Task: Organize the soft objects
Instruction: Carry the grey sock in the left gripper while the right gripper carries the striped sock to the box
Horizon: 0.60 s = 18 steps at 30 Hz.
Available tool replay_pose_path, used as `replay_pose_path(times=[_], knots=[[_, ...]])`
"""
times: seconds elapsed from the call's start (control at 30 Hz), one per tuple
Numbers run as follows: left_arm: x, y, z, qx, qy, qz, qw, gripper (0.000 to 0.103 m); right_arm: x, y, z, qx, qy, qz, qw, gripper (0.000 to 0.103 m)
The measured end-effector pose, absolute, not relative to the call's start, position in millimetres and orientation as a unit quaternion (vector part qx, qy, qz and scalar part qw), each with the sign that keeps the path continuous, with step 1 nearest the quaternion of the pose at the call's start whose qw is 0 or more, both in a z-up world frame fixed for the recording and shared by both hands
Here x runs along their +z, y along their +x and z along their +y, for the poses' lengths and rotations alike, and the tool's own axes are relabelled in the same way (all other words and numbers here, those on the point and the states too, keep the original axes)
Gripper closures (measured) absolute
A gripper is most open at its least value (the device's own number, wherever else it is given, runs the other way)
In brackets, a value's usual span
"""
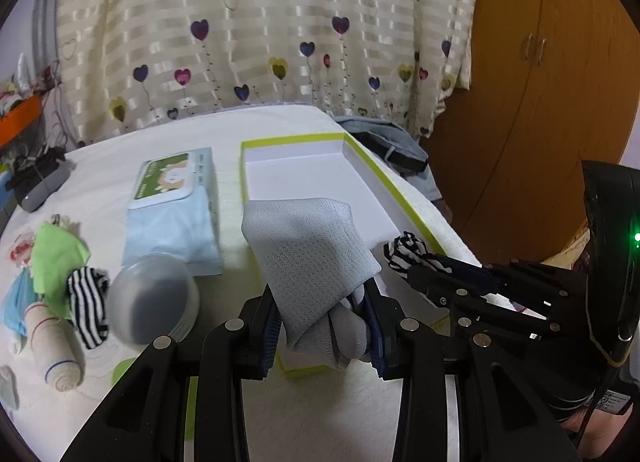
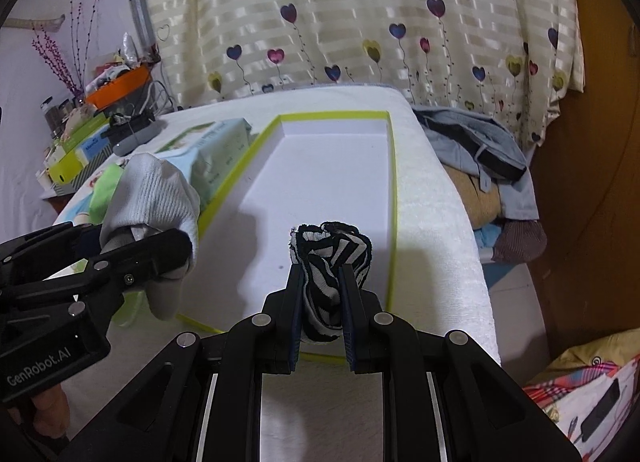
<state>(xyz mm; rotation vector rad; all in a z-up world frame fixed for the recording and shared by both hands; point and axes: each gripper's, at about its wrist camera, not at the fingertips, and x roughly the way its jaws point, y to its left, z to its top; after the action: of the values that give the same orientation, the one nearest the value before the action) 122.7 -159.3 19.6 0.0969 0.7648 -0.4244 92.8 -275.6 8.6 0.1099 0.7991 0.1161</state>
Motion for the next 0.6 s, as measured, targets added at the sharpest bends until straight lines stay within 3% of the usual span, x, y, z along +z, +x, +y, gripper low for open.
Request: replay_pose_path(times=[0.27, 0.6], knots=[[5.6, 135.2, -173.7, -0.221, 0.052, 0.389, 0.893, 0.066, -0.1, 99.6, -281.3, 0.058, 0.056, 0.401, 0.912, 0.084], [2.9, 140.6, -169.1, -0.221, 0.036, 0.397, 0.890, 0.062, 3.6, 95.2, -284.0, 0.050, 0.050, 0.392, 0.917, 0.062]])
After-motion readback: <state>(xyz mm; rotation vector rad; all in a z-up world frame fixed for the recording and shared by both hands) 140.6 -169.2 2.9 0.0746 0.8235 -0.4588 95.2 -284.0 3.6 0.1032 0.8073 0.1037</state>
